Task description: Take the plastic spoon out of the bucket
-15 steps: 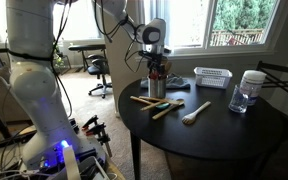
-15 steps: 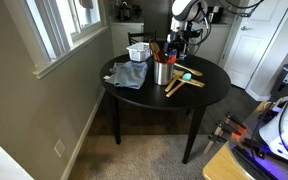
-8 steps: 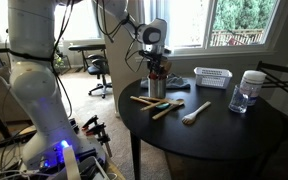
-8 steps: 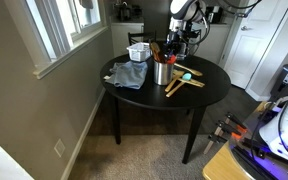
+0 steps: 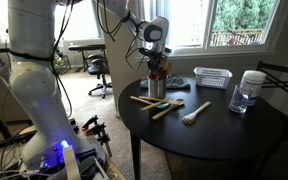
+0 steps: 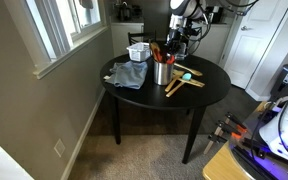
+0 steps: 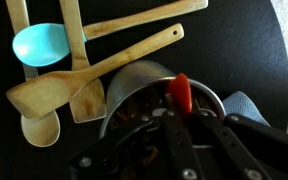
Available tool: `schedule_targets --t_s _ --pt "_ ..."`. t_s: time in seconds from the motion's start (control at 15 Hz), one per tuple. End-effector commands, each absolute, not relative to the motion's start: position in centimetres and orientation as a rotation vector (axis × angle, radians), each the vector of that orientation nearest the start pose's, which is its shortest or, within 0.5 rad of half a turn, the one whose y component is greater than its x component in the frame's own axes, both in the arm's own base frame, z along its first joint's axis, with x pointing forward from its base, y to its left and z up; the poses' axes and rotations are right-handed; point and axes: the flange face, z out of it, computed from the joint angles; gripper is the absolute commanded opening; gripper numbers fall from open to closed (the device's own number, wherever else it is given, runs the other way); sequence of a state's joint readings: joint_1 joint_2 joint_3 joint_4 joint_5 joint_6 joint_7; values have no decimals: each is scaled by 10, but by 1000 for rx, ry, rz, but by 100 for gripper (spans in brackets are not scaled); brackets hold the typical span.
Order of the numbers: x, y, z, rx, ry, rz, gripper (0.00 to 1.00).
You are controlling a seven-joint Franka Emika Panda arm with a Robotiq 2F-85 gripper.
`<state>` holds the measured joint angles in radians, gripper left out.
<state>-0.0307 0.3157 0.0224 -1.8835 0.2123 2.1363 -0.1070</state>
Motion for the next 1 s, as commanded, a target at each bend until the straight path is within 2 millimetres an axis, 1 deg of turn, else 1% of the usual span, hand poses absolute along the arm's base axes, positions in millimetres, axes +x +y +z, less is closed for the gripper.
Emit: schedule_targets --t_s 0.0,0.13,0.27,0.4,0.67,0.73,0.93 --pt "618 0 343 -2921 -1 90 7" --pt "618 -1 345 -2920 0 90 7" --pt "617 -3 352 -2919 4 81 7" --pt "614 -6 368 -2913 18 58 7" --pt "605 -1 419 -2862 102 -16 7" --pt "602 4 435 -2859 127 -51 7" --pt "599 17 471 -2858 172 -133 7"
